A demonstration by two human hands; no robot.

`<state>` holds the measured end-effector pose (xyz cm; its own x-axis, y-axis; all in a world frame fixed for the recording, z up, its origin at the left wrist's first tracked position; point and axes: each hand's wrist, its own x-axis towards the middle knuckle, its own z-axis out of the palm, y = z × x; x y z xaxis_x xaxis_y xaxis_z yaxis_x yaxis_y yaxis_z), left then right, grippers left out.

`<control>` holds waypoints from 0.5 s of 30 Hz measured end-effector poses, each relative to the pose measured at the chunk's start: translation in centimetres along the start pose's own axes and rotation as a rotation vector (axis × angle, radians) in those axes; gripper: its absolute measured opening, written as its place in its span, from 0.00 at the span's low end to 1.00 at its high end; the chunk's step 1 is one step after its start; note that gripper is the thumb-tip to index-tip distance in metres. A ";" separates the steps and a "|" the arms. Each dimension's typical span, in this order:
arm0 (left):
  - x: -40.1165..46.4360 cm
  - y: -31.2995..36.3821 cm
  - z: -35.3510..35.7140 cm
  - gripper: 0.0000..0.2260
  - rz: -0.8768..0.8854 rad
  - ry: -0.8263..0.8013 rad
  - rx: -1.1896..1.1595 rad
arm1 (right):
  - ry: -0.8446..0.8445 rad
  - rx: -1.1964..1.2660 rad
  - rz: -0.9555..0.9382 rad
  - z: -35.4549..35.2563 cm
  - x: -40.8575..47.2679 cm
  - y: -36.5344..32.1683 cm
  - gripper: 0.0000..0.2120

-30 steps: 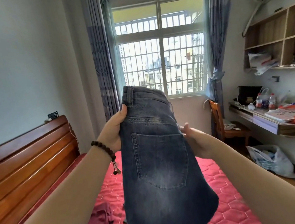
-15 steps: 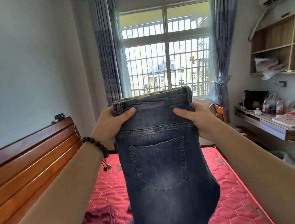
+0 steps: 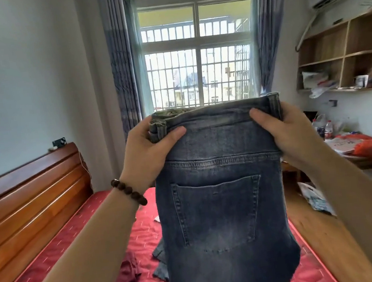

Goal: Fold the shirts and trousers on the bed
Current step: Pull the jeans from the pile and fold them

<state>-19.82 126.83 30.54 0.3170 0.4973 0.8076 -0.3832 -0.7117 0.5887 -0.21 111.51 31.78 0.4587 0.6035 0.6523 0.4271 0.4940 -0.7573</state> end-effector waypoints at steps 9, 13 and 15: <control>1.8 -7.4 5.8 0.06 -0.542 -0.107 -0.204 | 0.088 -0.248 0.174 -3.7 2.6 5.9 0.14; -0.9 -12.1 9.2 0.13 -0.557 -0.133 -0.153 | 0.092 -0.384 0.220 -6.6 1.1 10.5 0.13; -2.1 -13.7 11.2 0.12 -0.478 -0.157 -0.066 | 0.102 -0.400 0.227 -8.3 0.2 12.3 0.08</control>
<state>-5.49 129.95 20.38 0.5949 0.6757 0.4354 -0.2159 -0.3875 0.8962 11.61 112.55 22.82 0.6412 0.5936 0.4863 0.5644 0.0645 -0.8230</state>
